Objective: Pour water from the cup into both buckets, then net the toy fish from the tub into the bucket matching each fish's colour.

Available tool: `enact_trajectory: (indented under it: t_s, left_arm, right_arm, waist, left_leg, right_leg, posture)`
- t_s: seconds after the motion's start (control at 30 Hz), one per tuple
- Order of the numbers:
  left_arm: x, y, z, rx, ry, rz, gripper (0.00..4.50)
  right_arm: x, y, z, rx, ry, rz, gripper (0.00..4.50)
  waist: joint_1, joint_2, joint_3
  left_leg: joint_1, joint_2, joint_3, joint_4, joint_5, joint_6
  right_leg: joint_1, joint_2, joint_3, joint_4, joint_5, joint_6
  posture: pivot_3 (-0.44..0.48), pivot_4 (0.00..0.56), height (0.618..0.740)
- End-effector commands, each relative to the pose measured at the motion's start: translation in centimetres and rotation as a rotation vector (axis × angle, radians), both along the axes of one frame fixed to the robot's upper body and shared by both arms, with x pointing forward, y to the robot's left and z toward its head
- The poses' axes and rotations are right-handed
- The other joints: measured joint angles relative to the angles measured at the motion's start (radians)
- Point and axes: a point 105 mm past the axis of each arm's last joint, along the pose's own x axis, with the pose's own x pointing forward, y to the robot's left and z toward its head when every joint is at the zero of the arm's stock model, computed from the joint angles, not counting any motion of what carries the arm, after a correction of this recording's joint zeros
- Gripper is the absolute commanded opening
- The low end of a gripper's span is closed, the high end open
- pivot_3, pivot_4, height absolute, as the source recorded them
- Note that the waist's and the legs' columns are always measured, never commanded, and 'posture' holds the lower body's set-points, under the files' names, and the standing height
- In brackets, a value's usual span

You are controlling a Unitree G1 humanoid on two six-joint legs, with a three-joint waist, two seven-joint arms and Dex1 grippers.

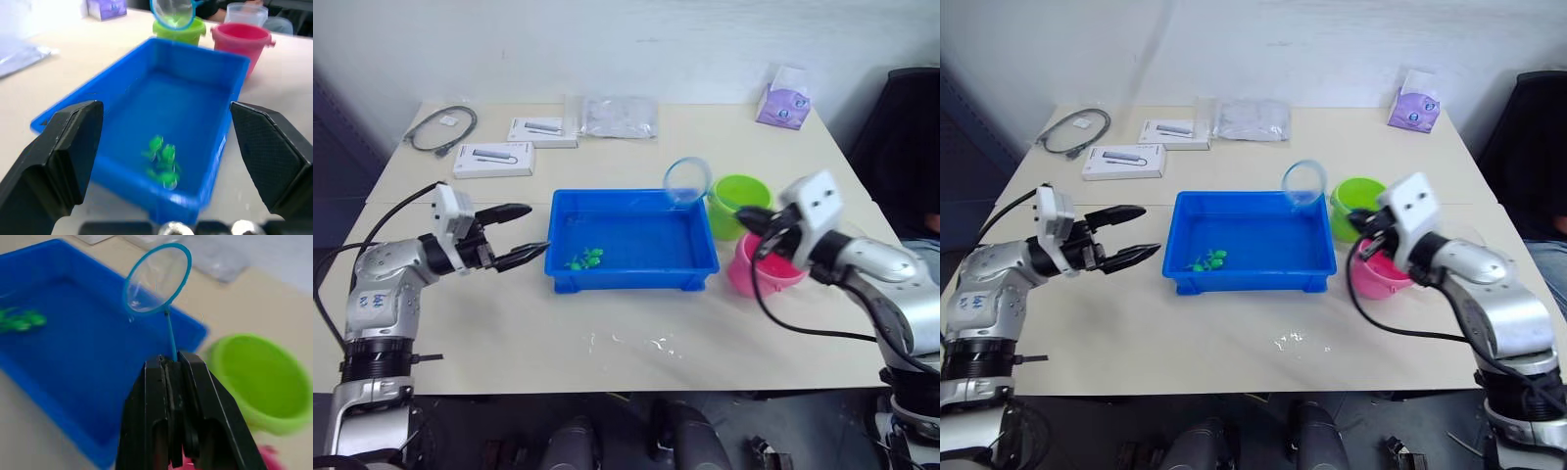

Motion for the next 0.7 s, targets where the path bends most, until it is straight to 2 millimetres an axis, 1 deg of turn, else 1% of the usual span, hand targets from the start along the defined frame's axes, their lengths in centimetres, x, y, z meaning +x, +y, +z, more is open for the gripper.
enact_trajectory:
  t_s: [0.03,0.1,0.17,0.27,0.37,0.4,0.47,0.53,0.6,0.7]
  left_arm:
    - [-0.6,0.3,0.9,0.034,-0.048,-0.006,4.43]
    - [-0.8,0.1,0.7,0.046,-0.042,-0.013,4.43]
    - [-0.9,-0.1,0.6,0.054,-0.039,-0.019,4.43]
    - [-1.3,-0.4,0.4,0.077,-0.032,-0.021,4.43]
    - [-1.5,-0.2,0.3,0.083,-0.031,-0.001,4.43]
    - [-1.6,0.0,0.2,0.082,-0.029,0.010,4.43]
    - [-1.8,0.3,0.1,0.073,-0.027,0.039,4.43]
    - [-1.9,0.6,0.0,0.062,-0.024,0.061,4.43]
    - [-1.9,0.8,-0.1,0.049,-0.019,0.077,4.43]
    - [-2.0,1.1,-0.3,0.040,-0.009,0.092,4.43]
  right_arm:
    - [-0.1,2.6,-1.6,-0.098,0.085,0.068,0.00]
    - [0.6,3.2,-2.9,-0.177,0.105,0.062,0.00]
    - [1.1,3.4,-3.5,-0.225,0.107,0.058,0.00]
    - [1.7,5.0,-3.2,-0.215,0.097,0.098,0.00]
    - [2.0,5.5,-3.0,-0.233,0.083,0.128,0.00]
    - [2.4,5.7,-2.6,-0.233,0.055,0.132,0.00]
    - [2.9,6.3,-1.1,-0.208,-0.037,0.169,0.00]
    - [3.0,6.9,0.0,-0.169,-0.092,0.209,0.00]
    - [2.8,7.4,0.1,-0.168,-0.106,0.258,0.00]
    - [2.3,8.8,-0.6,-0.223,-0.119,0.355,0.00]
  waist:
    - [0.003,0.000,0.000]
    - [0.003,0.000,0.000]
    - [0.002,0.000,0.000]
    - [-0.001,0.000,0.000]
    - [-0.007,0.000,0.000]
    - [-0.008,0.000,0.000]
    - [-0.010,0.000,0.000]
    - [-0.014,0.000,0.000]
    - [-0.019,0.000,0.000]
    - [-0.021,0.000,0.000]
  left_leg:
    - [0.000,0.000,0.000,0.000,0.000,0.000]
    - [-0.001,-0.001,0.000,0.000,0.000,0.000]
    - [-0.001,-0.001,0.000,0.000,0.000,0.001]
    - [-0.001,-0.001,0.000,0.000,0.000,0.000]
    - [-0.001,0.000,0.001,0.000,0.000,0.000]
    - [-0.002,0.000,0.001,0.000,0.000,0.000]
    - [-0.001,0.000,0.001,0.000,0.000,0.000]
    - [-0.001,0.000,0.001,0.000,0.000,0.000]
    - [-0.001,0.000,0.001,-0.001,-0.001,0.000]
    - [-0.001,0.000,0.000,-0.001,-0.001,0.000]
  right_leg:
    - [0.000,0.000,0.000,0.000,0.000,0.000]
    - [0.000,-0.001,-0.001,0.000,0.000,0.000]
    - [0.000,-0.001,-0.001,-0.001,0.000,0.000]
    - [-0.001,0.000,-0.001,-0.001,0.000,0.000]
    - [-0.001,0.000,-0.001,-0.001,0.000,0.000]
    - [-0.002,0.000,-0.001,-0.001,0.000,0.000]
    - [-0.002,0.001,-0.001,-0.001,0.000,0.000]
    - [-0.002,0.001,-0.001,0.000,0.000,0.000]
    - [-0.002,0.001,-0.001,0.000,0.000,0.000]
    - [-0.001,0.000,-0.001,-0.001,0.000,0.000]
  posture:
    - [0.000,0.150,0.740]
    - [0.000,0.150,0.740]
    - [0.000,0.150,0.740]
    - [0.000,0.150,0.740]
    - [0.000,0.150,0.740]
    - [0.000,0.150,0.740]
    - [0.000,0.150,0.740]
    - [0.000,0.150,0.740]
    - [0.000,0.150,0.740]
    - [0.000,0.150,0.740]
